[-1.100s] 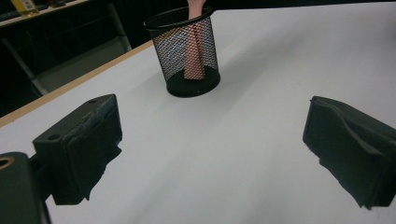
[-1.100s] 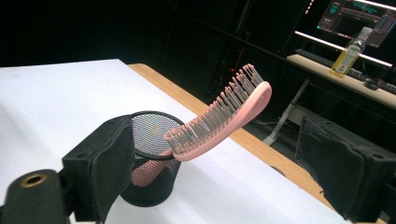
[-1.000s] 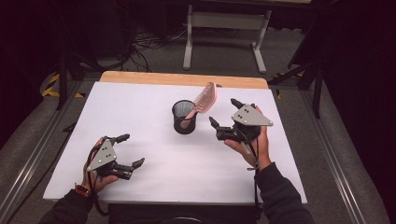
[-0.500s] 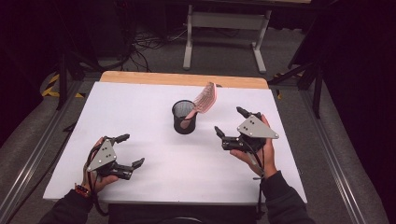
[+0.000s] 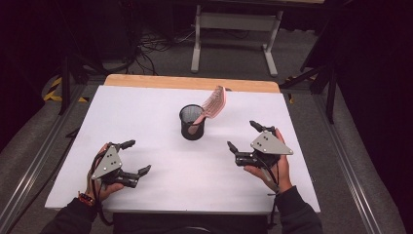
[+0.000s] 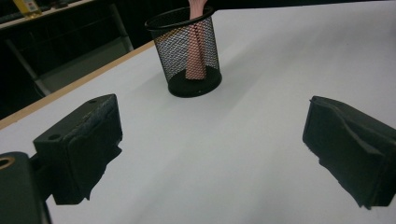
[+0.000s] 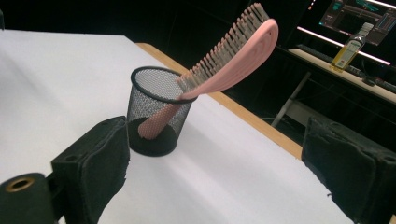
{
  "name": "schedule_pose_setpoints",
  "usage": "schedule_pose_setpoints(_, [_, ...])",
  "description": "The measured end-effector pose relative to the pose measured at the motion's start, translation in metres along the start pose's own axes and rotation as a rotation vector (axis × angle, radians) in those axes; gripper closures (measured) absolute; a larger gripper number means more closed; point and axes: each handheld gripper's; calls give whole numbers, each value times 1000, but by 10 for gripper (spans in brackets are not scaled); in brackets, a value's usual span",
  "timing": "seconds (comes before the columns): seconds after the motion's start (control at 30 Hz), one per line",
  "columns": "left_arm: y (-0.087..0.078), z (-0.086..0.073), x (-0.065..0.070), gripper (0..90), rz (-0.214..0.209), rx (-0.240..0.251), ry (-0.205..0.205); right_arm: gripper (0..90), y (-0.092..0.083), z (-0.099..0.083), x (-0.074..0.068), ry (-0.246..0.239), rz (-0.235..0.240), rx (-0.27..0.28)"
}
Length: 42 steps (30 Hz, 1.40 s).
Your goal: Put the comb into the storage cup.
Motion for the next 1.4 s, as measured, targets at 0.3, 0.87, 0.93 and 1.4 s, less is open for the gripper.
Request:
schedule_pose_setpoints(0.3, [0,0,1,58,0,4,-11,88,-5,-12,-2,6,4,-3])
schedule_pose_setpoints(0.87, [0,0,1,55,6,2,0,77,-13,-44,1,2,11,-32])
schedule_pose_setpoints(0.93, [-1,0,1,55,5,2,-2,76,-14,-46,1,5,12,-31])
schedule_pose_setpoints(1.4, [-1,1,0,55,1,5,1,57,-26,-73,18,53,-39,-53])
Point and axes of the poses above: each handheld gripper's, and its own axes: y roughly forward along the jaws, z roughly out of its top, x roughly to its right, and after that the axes turned 15 degrees about y, right-handed
